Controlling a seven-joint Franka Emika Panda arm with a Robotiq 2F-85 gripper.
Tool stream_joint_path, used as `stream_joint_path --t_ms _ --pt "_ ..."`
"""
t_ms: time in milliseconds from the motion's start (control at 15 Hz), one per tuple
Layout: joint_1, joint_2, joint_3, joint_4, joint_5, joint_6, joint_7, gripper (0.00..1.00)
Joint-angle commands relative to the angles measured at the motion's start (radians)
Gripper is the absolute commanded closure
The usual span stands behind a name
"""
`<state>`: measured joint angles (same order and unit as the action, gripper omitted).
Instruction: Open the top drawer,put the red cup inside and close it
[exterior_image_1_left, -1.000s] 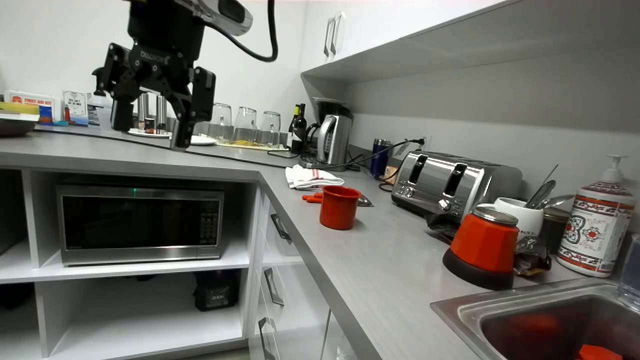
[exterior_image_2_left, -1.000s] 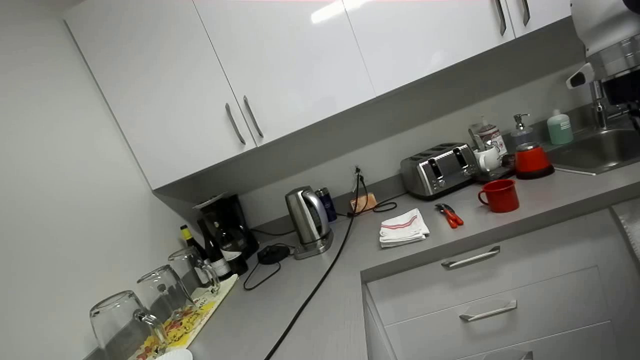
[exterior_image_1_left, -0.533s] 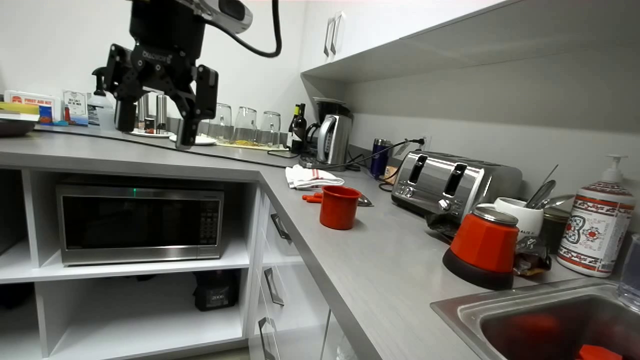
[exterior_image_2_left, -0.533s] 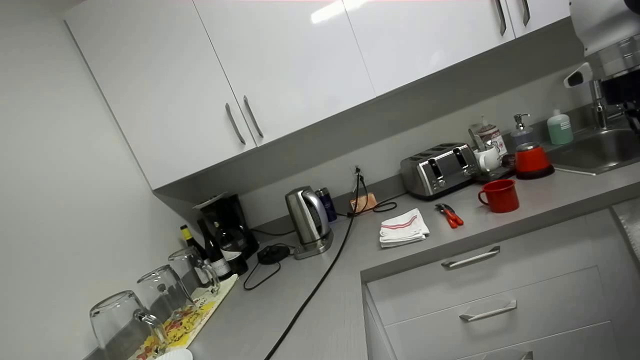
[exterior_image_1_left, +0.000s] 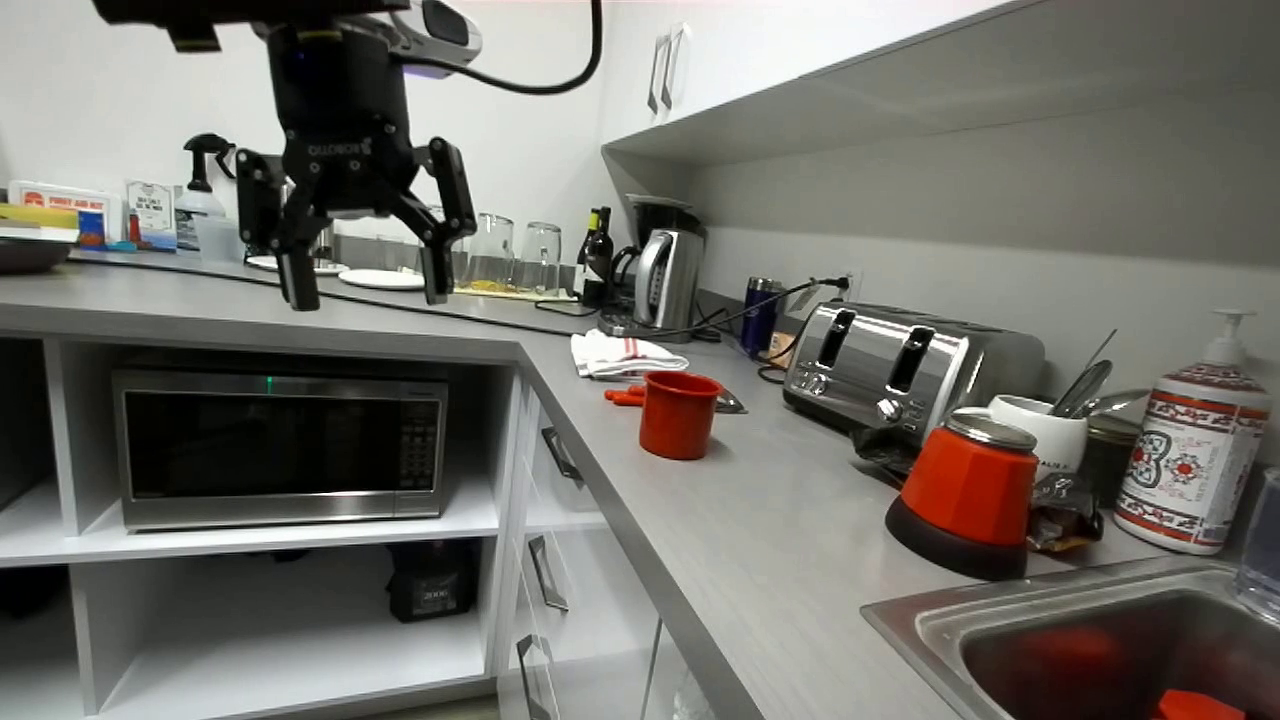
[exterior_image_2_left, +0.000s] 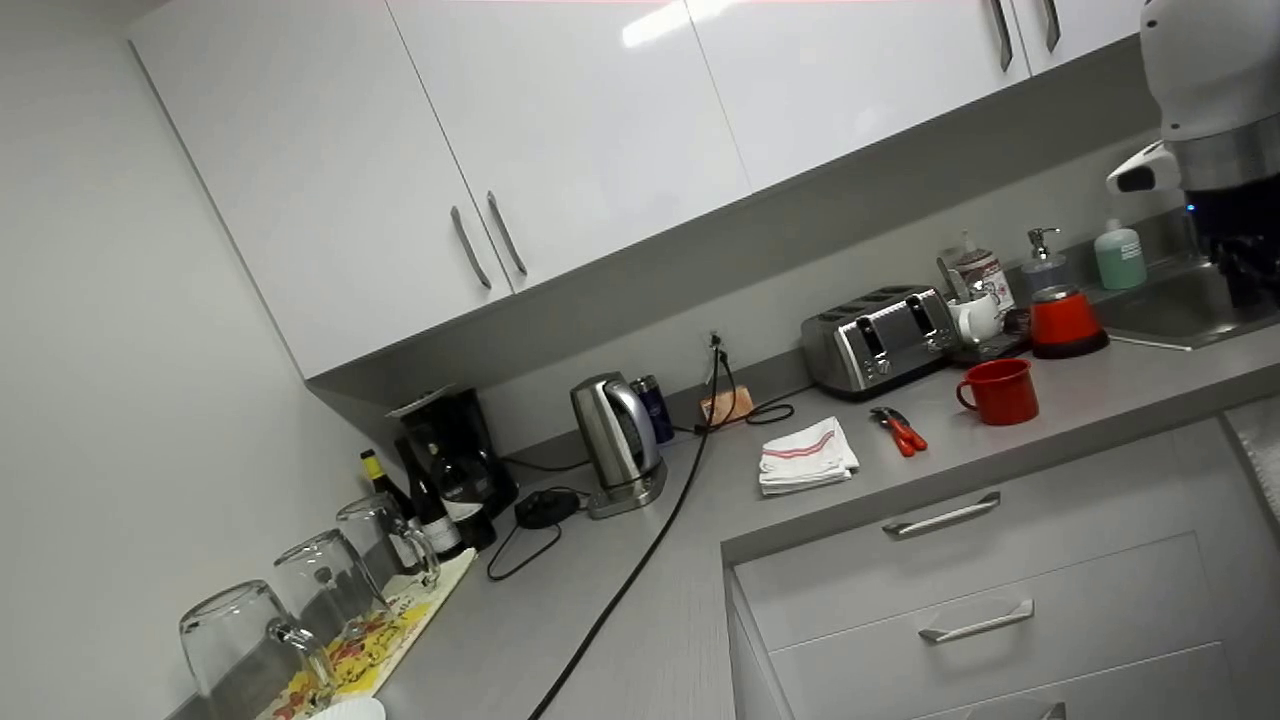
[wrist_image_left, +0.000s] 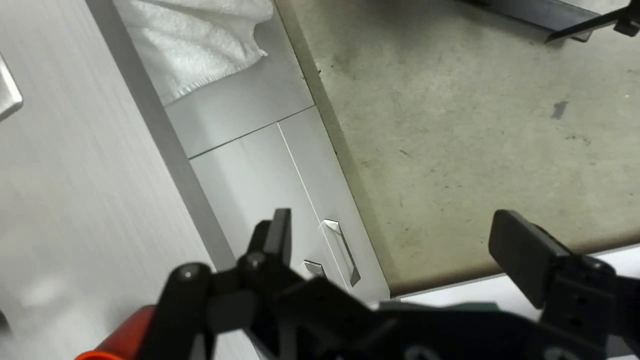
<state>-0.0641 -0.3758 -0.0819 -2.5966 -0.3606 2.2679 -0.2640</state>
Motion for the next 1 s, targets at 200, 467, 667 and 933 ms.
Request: stream_joint_path --t_ms 200,467,667,933 --pt "-0.105 0.080 0.117 -0.122 -0.424 0.287 0.211 0.00" --pt "-0.253 0.115 0.290 -0.126 -0.756 0.374 0.455 0.00" --pt "-0.298 0.152 0.370 -0.108 -1.006 0.363 0.671 0.00" --pt "-0.300 0.262 0.384 -0.084 -1.154 0.283 0.844 0.00"
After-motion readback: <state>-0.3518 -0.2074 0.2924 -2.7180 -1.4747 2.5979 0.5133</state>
